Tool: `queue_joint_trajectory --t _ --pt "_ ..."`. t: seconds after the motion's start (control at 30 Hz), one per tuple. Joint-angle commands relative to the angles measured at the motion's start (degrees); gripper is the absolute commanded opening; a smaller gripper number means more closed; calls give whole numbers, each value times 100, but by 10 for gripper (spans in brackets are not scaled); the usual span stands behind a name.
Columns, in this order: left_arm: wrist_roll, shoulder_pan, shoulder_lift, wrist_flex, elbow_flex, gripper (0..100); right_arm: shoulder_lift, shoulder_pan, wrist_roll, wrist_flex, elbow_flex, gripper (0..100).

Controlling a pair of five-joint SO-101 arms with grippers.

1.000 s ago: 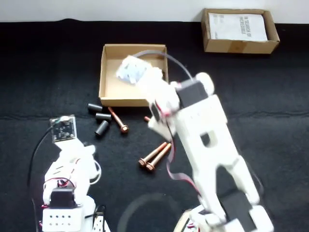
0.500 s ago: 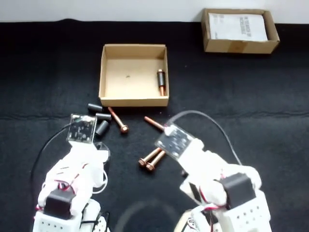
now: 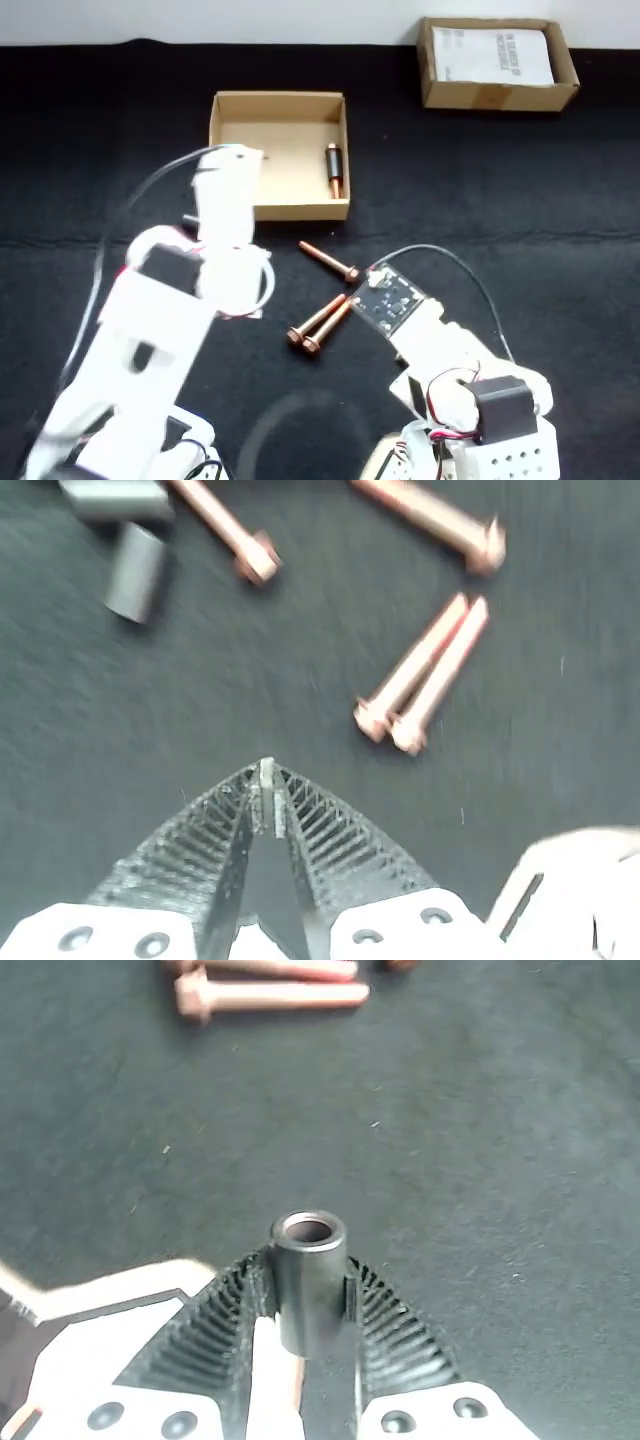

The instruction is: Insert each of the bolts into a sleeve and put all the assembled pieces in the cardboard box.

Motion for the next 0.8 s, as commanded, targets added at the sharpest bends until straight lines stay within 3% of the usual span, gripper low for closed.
queue_joint_trajectory --t 0.0,0.17,0.3,0.47,0.77 --pt "264 505 866 316 -813 9 -57 831 44 -558 198 7" --pt "677 1042 1780 352 -1279 10 -66 2738 79 -1578 620 7" --pt "1002 1578 2527 325 -1604 10 -57 3609 88 -2149 1095 7" --pt "1152 2132 3591 360 -2237 10 -75 3767 88 -2571 1727 7" --pt "1178 2501 5068 360 -2932 10 -75 3785 62 -2826 1912 7"
